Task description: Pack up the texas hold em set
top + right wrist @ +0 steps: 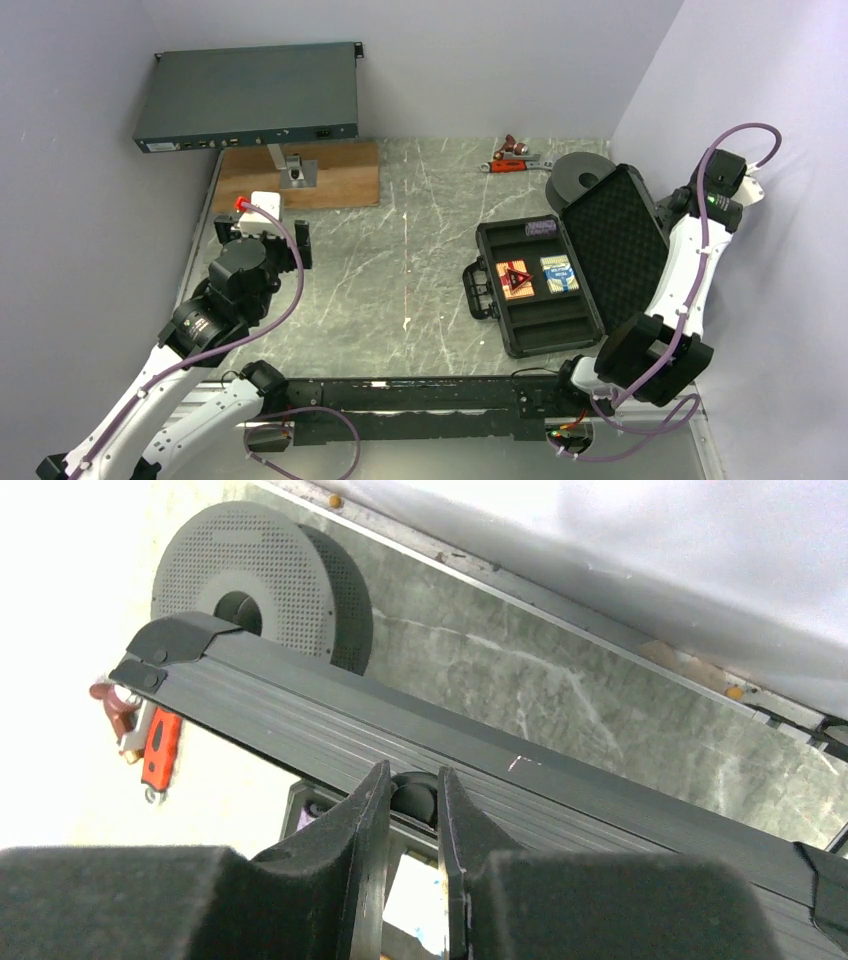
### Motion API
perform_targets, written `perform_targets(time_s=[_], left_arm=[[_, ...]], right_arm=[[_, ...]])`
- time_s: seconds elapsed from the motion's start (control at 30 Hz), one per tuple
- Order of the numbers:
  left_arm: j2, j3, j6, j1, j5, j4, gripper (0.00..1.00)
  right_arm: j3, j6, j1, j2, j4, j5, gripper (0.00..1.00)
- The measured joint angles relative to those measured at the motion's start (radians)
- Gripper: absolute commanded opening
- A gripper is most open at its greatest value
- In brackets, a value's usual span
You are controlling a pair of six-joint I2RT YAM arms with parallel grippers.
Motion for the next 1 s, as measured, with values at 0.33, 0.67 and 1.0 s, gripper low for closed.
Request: perform_targets(time_s=[0.33, 0.67, 1.0], left_arm=[[0.001, -0.002, 0.002, 0.000, 0.000, 0.000, 0.99], [0.001, -0.002, 0.003, 0.000, -0.001, 0.000, 0.99], [0.001, -0.002, 0.003, 0.000, -0.001, 0.000, 0.99]], right_arm=[[0.000, -0.005, 0.113, -0.051, -0.005, -0.037, 0.12], [-0.037, 0.005, 0.195, -0.107, 0.027, -0.068, 0.13], [-0.054, 0.005, 0.289, -0.147, 0.027, -0.068, 0.13]])
